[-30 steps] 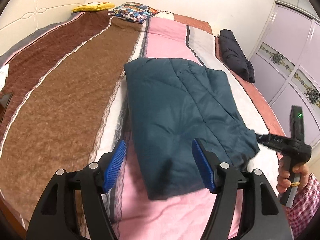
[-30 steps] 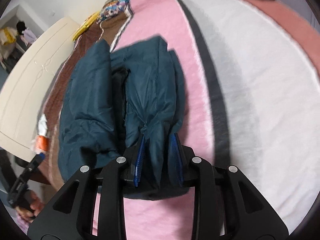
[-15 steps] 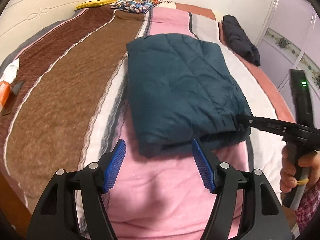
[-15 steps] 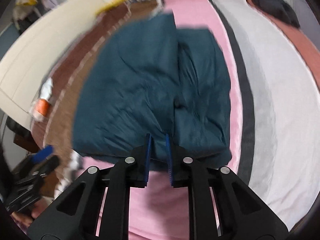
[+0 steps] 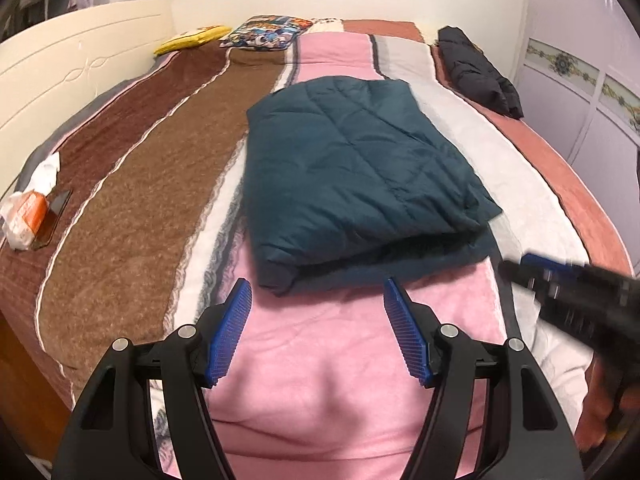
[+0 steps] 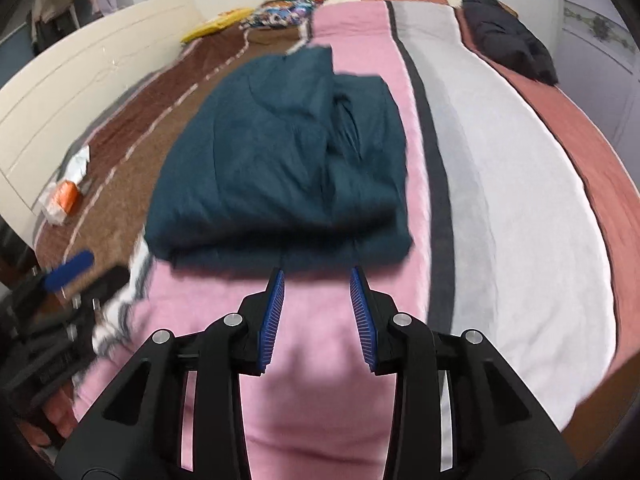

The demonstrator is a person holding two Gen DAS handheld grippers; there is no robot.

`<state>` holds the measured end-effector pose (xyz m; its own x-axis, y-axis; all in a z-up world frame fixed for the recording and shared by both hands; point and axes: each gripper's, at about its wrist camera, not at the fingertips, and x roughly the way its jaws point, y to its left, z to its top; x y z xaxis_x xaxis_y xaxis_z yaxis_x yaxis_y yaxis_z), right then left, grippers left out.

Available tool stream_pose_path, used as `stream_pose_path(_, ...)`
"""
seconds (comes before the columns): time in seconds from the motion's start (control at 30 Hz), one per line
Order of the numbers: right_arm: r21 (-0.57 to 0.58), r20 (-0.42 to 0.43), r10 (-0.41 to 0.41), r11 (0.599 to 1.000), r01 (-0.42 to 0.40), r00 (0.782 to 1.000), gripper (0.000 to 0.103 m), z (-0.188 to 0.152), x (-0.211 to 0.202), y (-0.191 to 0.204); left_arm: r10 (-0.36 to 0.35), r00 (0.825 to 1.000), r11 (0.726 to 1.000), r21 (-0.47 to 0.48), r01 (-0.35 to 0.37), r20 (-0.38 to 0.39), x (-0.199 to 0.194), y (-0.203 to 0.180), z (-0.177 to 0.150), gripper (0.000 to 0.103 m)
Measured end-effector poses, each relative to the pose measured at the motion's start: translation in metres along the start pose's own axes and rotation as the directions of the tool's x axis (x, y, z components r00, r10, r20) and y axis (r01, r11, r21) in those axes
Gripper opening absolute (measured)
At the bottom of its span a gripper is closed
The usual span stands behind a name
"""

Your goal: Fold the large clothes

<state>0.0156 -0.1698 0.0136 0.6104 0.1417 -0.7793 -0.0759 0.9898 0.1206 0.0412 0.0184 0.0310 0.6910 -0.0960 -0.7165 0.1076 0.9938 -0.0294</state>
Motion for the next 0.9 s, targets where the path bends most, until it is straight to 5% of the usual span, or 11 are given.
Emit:
stream_pose_path(0.27,0.014,-0.037,-0.037,0.999,0.037,0.999,0.035,-0.043,-0.003,-0.001,-0.006,0.999,1.000,0.013,0.007,-0.042,-0.001,-0.020,-0.017,0.066)
stream_pose_path(0.9,0.003,-0.116,-0.040,0.999,0.041,0.992,0.035,-0.053,0.011,0.002,0.002,0.992,1.000,-0.030,-0.006,-0.126,0.009,-0.015,-0.031,0.061)
